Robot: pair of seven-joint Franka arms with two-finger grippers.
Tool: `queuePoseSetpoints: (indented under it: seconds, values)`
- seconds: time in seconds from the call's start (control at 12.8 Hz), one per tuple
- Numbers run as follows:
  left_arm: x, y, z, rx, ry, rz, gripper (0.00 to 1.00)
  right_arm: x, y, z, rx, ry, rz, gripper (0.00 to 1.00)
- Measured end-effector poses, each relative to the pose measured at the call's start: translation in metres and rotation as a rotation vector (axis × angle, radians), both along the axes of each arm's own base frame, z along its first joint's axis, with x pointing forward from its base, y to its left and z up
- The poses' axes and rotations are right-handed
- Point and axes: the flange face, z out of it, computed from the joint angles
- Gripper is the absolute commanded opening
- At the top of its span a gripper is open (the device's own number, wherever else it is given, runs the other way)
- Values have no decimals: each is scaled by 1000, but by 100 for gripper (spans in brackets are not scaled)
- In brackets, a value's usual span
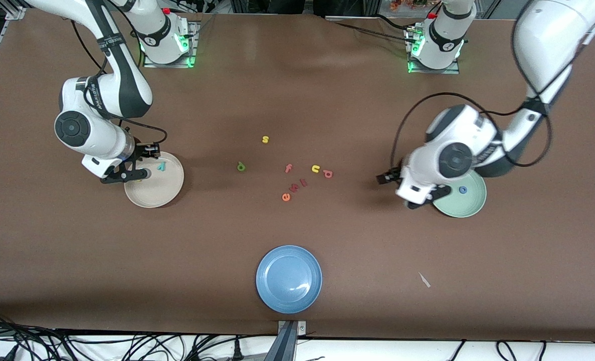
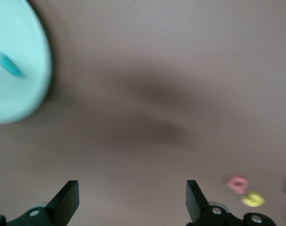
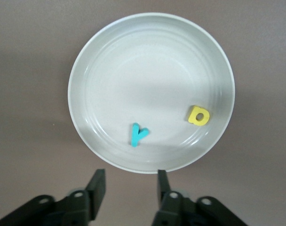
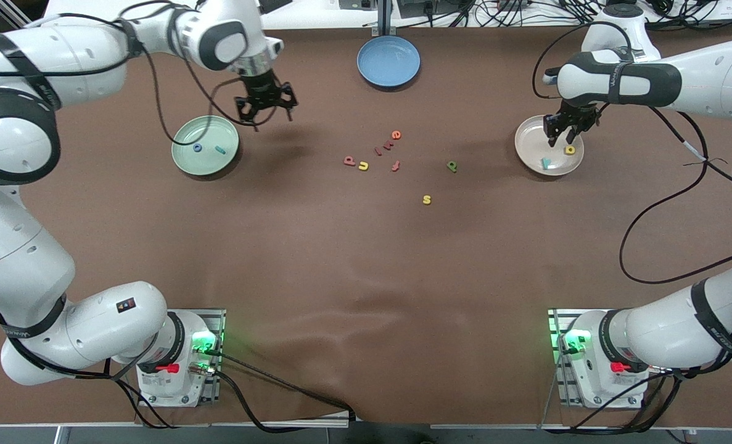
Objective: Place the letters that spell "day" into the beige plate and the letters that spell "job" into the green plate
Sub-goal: 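Drop the y on the beige plate while the left drops o on green, then grasp the green p with the right gripper while the left grasps pink a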
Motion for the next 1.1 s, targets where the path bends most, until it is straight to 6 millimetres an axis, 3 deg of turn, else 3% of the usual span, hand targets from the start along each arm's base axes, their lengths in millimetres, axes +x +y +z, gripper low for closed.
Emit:
queuePoseSetpoints:
  seconds: [0.16,0.24,0.31,0.63,0.86,1.02,1.1]
  values:
    - [-22,-67,-3,-23,-44,90,100,3,2,-4,4,-20,-2,71]
    - [-31,-92,-7,-31,-61,150,100,4,7,-8,9,-25,-19,74]
    - [-36,-109,-15,-28,-74,237,100,4,25,-12,18,-32,-51,80]
    - [-44,-131,-69,28,-102,473,100,-14,147,-33,30,-84,-184,83]
    - [-52,-139,-96,56,-86,533,87,-31,201,-41,37,-115,-280,83]
    - [-57,-144,-101,59,-78,536,76,-39,232,-48,47,-133,-315,83]
    - [-60,-147,-102,61,-75,532,76,-43,243,-54,51,-142,-315,83]
